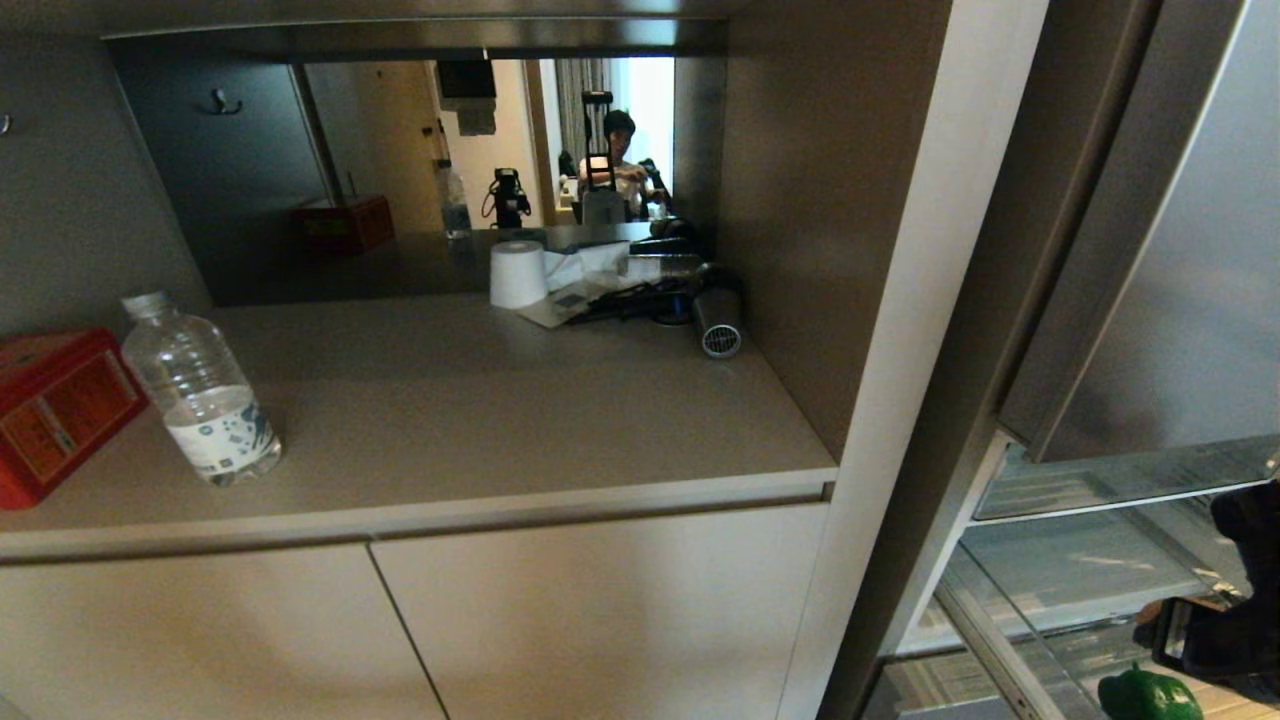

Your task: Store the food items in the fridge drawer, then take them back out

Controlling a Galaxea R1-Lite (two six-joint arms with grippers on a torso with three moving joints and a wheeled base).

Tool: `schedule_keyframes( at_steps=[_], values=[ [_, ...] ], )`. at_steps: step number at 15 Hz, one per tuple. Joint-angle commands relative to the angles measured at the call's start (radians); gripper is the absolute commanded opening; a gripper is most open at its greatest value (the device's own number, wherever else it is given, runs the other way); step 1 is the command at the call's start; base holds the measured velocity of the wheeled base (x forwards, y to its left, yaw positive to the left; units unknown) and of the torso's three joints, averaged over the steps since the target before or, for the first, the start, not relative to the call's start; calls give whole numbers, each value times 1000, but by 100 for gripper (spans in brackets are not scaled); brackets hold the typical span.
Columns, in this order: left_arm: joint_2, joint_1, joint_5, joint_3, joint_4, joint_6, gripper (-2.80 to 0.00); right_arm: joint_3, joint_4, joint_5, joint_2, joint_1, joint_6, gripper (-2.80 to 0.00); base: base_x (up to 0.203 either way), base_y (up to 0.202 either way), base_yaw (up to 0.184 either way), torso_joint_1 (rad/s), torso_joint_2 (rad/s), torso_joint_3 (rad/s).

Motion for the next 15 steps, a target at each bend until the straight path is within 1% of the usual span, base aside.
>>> schedule_keyframes(
  at_steps=[1, 3, 8, 11, 13, 14, 15],
  values=[
    [2, 0, 2, 0, 0, 0, -280, -4, -35, -1, 18, -16, -24, 0, 0, 0, 0, 0, 0, 0],
    [2, 0, 0, 0, 0, 0, -280, -19, -71, -1, 51, -14, -28, 0, 0, 0, 0, 0, 0, 0],
    [2, 0, 0, 0, 0, 0, -280, -37, -74, 13, 60, -14, -31, 0, 0, 0, 0, 0, 0, 0],
    [2, 0, 0, -1, 0, 0, -280, -34, -74, 20, 51, -13, -28, 0, 0, 0, 0, 0, 0, 0],
    [2, 0, 0, -1, 0, 0, -280, -15, -72, 26, -3, -12, -30, 0, 0, 0, 0, 0, 0, 0],
    [2, 0, 0, -1, 0, 0, -280, 6, -70, 39, -54, -11, -39, -280, 0, 0, 0, 0, 0, 0],
    [2, 0, 1, 0, 0, 0, -280, 34, -69, 57, -120, -10, -63, -280, 0, 0, 0, 0, 0, 0]
  ],
)
